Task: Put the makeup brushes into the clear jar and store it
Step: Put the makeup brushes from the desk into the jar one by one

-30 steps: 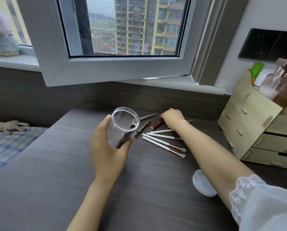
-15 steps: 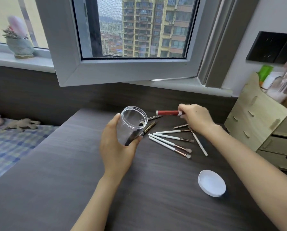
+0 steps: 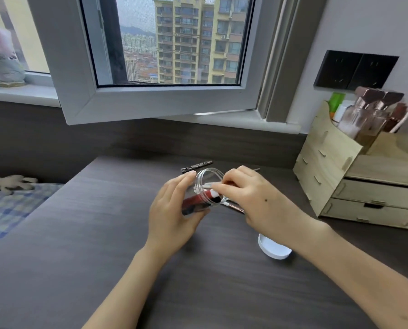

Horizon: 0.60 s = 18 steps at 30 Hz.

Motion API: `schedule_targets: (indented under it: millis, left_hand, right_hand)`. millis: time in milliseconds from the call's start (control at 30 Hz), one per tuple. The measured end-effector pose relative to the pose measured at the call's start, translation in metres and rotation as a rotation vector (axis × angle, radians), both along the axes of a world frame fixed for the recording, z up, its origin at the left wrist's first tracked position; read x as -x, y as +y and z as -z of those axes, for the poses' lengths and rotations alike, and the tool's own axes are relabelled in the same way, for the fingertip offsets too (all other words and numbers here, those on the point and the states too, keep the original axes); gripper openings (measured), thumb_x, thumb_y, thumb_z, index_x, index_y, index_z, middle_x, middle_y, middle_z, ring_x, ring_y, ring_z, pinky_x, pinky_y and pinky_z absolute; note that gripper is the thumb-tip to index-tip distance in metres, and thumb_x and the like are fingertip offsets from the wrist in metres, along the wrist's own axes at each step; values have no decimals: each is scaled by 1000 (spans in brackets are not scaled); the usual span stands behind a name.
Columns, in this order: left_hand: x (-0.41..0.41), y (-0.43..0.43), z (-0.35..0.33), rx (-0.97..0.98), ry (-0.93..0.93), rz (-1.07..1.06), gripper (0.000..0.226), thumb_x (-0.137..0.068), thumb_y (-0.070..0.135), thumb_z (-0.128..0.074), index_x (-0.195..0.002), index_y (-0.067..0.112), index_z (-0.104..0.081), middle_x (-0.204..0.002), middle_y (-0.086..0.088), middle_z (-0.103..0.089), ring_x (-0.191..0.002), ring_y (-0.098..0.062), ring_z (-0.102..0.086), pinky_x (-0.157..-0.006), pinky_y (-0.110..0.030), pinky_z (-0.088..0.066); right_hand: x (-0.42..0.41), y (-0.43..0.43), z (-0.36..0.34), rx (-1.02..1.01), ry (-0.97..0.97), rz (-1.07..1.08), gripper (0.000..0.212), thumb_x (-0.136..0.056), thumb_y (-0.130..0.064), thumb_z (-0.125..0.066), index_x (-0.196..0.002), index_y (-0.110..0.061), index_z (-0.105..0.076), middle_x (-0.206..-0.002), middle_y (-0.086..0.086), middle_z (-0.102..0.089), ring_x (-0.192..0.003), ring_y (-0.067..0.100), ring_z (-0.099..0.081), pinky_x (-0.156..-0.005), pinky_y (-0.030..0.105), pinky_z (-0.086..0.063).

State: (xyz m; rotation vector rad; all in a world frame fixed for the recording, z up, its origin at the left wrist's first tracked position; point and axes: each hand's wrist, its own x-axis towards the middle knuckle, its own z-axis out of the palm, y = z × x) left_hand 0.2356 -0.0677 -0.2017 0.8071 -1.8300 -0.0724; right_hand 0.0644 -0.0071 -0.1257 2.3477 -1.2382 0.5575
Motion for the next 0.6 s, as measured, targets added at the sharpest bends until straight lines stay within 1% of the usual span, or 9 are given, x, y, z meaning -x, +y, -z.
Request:
schedule_targets:
  millis: [67,133,200,267,300,400,500,567,600]
  left_hand:
    - [1,0,1,-3,-7,32,77,-58,19,-87,-125,12,-49,-123,8,-50,-113,-14,-49,-98,-8,-29]
    - [1,0,2,-2,-13,46,76,-58,20,-87,-124,12,-50,-123,8,-50,-113,-14,-49,-99,-8,-29]
    - [0,0,1,-11,-5,47,75,-59,23,-85,-124,12,-49,-123,8,-51,-114,-13,-49,-98,-8,-29]
    - [0,0,1,-28,23,34,76,-58,22,-84,-124,15,-48,-122,9,-51,-113,-12,-49,-97,-7,-29]
    - [-1,-1,1,-45,48,19,78,-56,21,-85,-124,16,-48,-121,9,-51,-112,-12,-49,-96,-6,-29]
    - [-4,-7,1,-83,112,-57,80,-55,15,-87,-125,17,-48,-119,9,-51,-110,-12,-48,-93,-1,-25]
    - [-10,-16,2,-130,185,-147,78,-56,12,-87,-125,14,-51,-118,9,-52,-109,-12,-49,-91,-1,-26]
    - [-16,-22,1,-240,343,-186,79,-57,15,-87,-127,20,-49,-118,11,-54,-110,-13,-53,-91,-10,-33]
    - [-19,-24,1,-289,422,-204,80,-58,17,-87,-127,24,-48,-119,11,-55,-111,-13,-54,-92,-17,-36]
  right_hand:
    - [-2,2,1,-137,-59,-54,56,-58,19,-43,-104,-4,-66,-90,11,-65,-78,23,-55,-70,28,-47]
    - [-2,2,-2,-259,-206,-64,39,-70,15,-51,-102,-5,-63,-91,9,-66,-81,17,-53,-74,27,-44]
    - [-2,1,-5,-301,-333,-61,17,-84,0,-52,-95,-6,-64,-83,1,-67,-79,15,-55,-74,25,-44]
    - [-4,-2,-8,-302,-394,-91,18,-86,-2,-51,-89,-5,-68,-79,-14,-62,-81,10,-55,-77,14,-44]
    - [-5,-6,-8,-294,-433,-106,19,-86,1,-52,-89,-5,-70,-81,-16,-60,-83,9,-56,-78,11,-43]
    - [-4,-24,-7,-309,-719,-63,25,-85,10,-52,-90,-5,-71,-85,-4,-68,-86,8,-65,-78,13,-49]
    - [-8,-62,5,-326,-1002,14,31,-83,15,-47,-87,-7,-69,-80,1,-69,-72,1,-65,-75,17,-52]
    - [-12,-92,22,-350,-1038,121,31,-83,13,-46,-91,-5,-70,-82,5,-70,-72,2,-64,-76,20,-50]
    - [-12,-109,32,-359,-975,197,29,-84,10,-47,-95,-3,-71,-88,8,-72,-80,9,-67,-80,23,-49]
